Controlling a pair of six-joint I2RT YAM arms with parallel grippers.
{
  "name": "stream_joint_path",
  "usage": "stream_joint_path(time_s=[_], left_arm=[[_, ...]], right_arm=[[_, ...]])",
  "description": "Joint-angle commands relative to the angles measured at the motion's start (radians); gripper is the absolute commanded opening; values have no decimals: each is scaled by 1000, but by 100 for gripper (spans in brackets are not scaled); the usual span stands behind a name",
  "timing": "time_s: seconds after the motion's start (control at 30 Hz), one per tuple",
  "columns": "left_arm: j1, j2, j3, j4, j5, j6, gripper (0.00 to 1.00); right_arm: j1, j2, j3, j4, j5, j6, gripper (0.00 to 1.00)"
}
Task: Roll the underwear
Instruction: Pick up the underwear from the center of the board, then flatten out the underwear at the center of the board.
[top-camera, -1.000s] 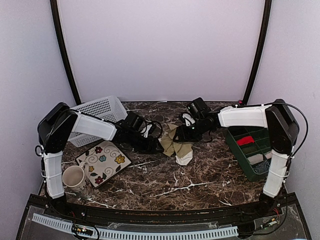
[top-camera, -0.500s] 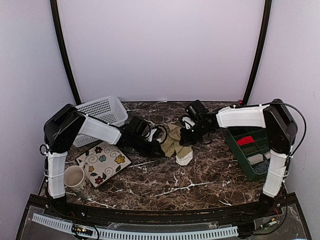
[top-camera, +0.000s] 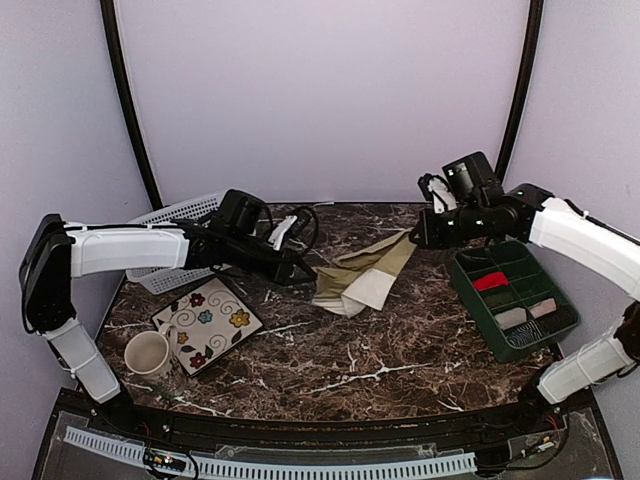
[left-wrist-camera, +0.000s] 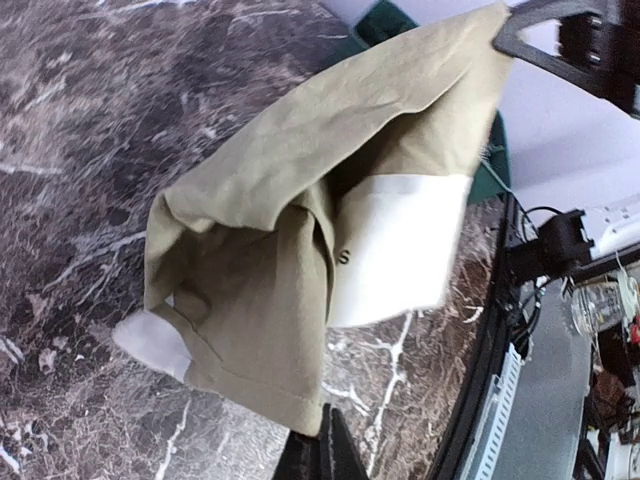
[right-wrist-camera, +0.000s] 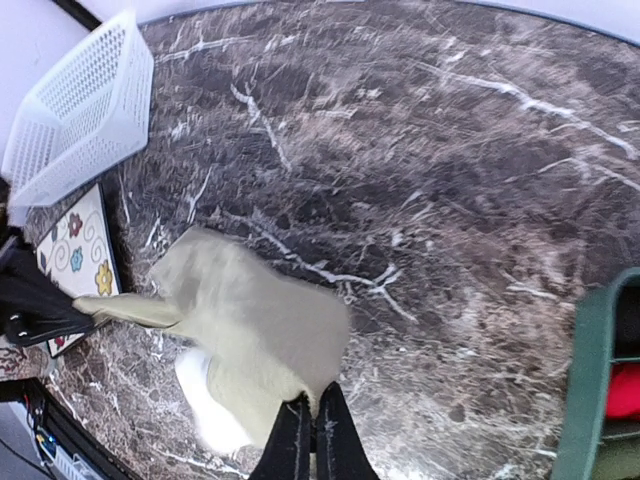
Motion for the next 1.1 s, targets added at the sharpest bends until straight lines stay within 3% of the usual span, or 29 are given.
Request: stream_joint_path(time_s=[0.0,0.17,0.27,0.3,0.37,0.4,0.43,0.5,0.57,0.63,0.8,1.07], left_arm=[[-7,-142,9,-122,155,149,0],[-8,-238,-10,-137,250,175,0],[-8,-220,-11,-149,55,168,0],[-5,-200,-7,-160,-55,150,1],[8,-135,17,-213,-214,93,31],[15,-81,34,-256,-247,75,43],[16,-50,58,-326,-297,62,52],[16,-32,60,-392,-383,35,68],[16,-41,43,-395,-436,32,71],[10,-43,39,-371,-435,71,70],[-35,40,73,-276,-206,290,63],[-57,349,369,-321,-268,429,55]], right_arm=[[-6,-115,46,-144,99,-33,0],[-35,-77,170,-204,161,-140,0],[-64,53,222,-154,179,-197,3],[-77,111,239,-134,194,-209,22],[-96,247,329,-141,199,-217,69],[-96,309,394,-177,215,-217,82],[-97,355,456,-220,230,-216,88],[-99,389,509,-272,238,-208,90],[-106,339,443,-243,216,-192,91],[-112,267,334,-185,147,-171,91],[-114,126,81,-103,-34,-82,86],[-114,5,-122,-71,-68,15,80]])
